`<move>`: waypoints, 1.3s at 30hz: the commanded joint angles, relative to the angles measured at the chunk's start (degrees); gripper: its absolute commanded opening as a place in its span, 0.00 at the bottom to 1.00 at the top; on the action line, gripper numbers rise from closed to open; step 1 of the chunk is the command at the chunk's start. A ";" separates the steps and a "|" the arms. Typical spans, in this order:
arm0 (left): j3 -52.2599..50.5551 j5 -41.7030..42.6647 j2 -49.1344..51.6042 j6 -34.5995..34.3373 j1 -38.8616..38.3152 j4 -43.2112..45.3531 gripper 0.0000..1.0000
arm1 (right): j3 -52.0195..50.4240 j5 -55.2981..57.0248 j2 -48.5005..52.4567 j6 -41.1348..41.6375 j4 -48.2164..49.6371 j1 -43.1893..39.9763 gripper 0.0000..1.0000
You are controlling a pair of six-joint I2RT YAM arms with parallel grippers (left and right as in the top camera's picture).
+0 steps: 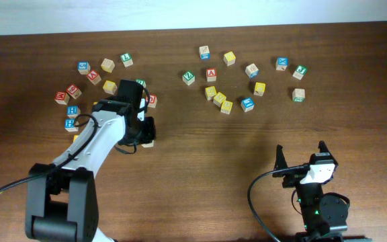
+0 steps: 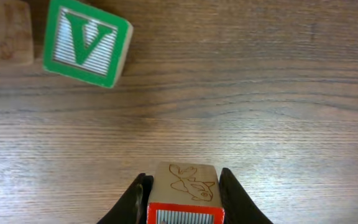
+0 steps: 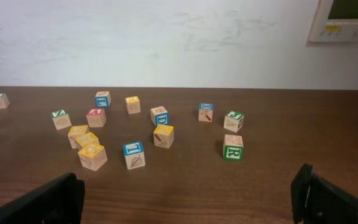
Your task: Spell out ICRA
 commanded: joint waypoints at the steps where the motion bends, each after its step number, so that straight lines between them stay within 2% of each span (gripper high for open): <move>1: 0.98 2.03 0.35 -3.39 -0.13 -0.20 0.23 | -0.31 0.28 -0.33 -0.07 -0.39 -0.42 0.98; 14: 0.98 3.69 0.35 -3.39 -15.39 -0.20 0.23 | -0.31 0.28 -0.33 -0.07 -0.39 -0.42 0.98; 23: 0.98 3.65 0.35 -3.45 -16.20 3.63 0.27 | -0.31 0.28 -0.33 -0.07 -0.39 -0.42 0.98; 27: 0.98 0.26 0.35 -10.34 -16.17 8.46 0.27 | -0.31 0.28 -0.33 -0.07 -0.39 -0.42 0.98; 29: 0.98 -2.03 0.37 -10.86 -16.20 8.26 0.25 | -0.31 0.28 -0.33 -0.07 -0.39 -0.42 0.98; 32: 0.96 -2.34 0.42 -10.84 -16.24 8.48 0.41 | -0.31 0.31 -0.33 -0.07 -0.39 -0.42 0.98; 34: 0.96 -1.25 0.42 -10.86 -16.24 9.11 0.44 | -0.31 0.28 -0.33 -0.07 -0.39 -0.42 0.98; 35: 0.96 0.28 0.42 -10.84 -16.26 9.33 0.49 | -0.31 0.28 -0.33 -0.07 -0.39 -0.42 0.98; 36: 0.96 0.42 0.42 -10.82 -16.24 9.31 0.57 | -0.31 0.28 -0.33 -0.07 -0.39 -0.42 0.98; 39: 2.34 1.92 0.07 -10.36 -16.17 7.96 0.67 | -0.31 0.28 -0.33 -0.07 -0.39 -0.42 0.98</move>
